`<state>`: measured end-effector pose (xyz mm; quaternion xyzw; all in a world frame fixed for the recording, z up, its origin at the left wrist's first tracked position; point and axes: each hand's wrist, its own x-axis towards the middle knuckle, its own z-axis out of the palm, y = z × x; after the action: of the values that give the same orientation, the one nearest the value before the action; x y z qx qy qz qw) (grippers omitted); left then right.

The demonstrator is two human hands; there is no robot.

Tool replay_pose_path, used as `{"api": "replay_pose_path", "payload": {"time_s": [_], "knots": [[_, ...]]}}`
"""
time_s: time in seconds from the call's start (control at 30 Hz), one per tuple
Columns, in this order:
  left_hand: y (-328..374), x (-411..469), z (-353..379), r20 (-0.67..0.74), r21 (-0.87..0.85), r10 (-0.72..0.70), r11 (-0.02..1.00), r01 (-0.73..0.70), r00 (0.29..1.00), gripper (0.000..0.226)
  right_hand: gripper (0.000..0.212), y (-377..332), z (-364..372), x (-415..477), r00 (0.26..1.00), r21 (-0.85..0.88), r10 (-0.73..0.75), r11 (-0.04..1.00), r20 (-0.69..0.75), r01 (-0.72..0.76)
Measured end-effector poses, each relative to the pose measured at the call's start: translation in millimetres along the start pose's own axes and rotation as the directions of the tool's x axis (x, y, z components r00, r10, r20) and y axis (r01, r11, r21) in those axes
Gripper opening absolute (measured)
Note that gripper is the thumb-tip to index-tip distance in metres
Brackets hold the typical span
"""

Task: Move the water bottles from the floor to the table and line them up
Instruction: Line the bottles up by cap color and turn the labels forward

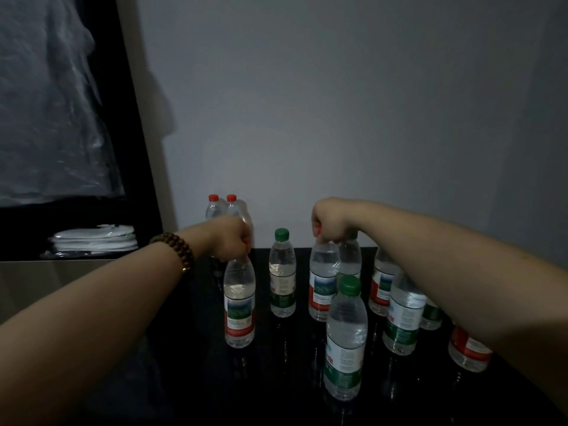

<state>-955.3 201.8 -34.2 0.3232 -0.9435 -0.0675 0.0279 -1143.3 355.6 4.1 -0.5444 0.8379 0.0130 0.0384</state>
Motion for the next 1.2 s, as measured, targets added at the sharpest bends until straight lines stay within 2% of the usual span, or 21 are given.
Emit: {"api": "replay_pose_path", "payload": {"time_s": [0.37,0.47,0.6,0.77,1.03,1.2], "knots": [[-37.1,96.7,-9.9,-0.137,0.046,0.028,0.999,-0.022,0.990,0.015,0.028,3.4,-2.5,99.2,0.998,-0.046,-0.025,0.999,-0.059,0.023],[-44.0,130.8,-13.2,-0.180,0.036,0.042,0.999,-0.036,0.983,0.009,0.030,3.3,-5.4,132.4,0.993,-0.042,-0.057,0.998,-0.099,0.053],[-55.7,176.2,-18.1,-0.231,0.004,0.040,0.999,-0.040,0.972,0.015,0.028,0.3,-4.2,179.9,0.980,-0.059,-0.093,0.995,-0.177,0.084],[-71.8,228.8,-16.3,-0.321,-0.033,0.027,0.999,-0.040,0.947,0.022,0.031,-8.0,9.2,234.5,0.979,-0.047,-0.089,0.996,-0.186,0.081],[-75.9,291.5,2.7,-0.298,-0.033,0.027,0.999,-0.039,0.954,0.027,0.026,-22.3,26.2,298.1,0.979,-0.042,-0.097,0.995,-0.182,0.090],[-85.4,309.4,12.8,-0.313,-0.116,-0.030,0.993,-0.007,0.949,0.029,0.027,-24.5,22.2,316.5,0.972,-0.031,-0.083,0.996,-0.218,0.079]]}}
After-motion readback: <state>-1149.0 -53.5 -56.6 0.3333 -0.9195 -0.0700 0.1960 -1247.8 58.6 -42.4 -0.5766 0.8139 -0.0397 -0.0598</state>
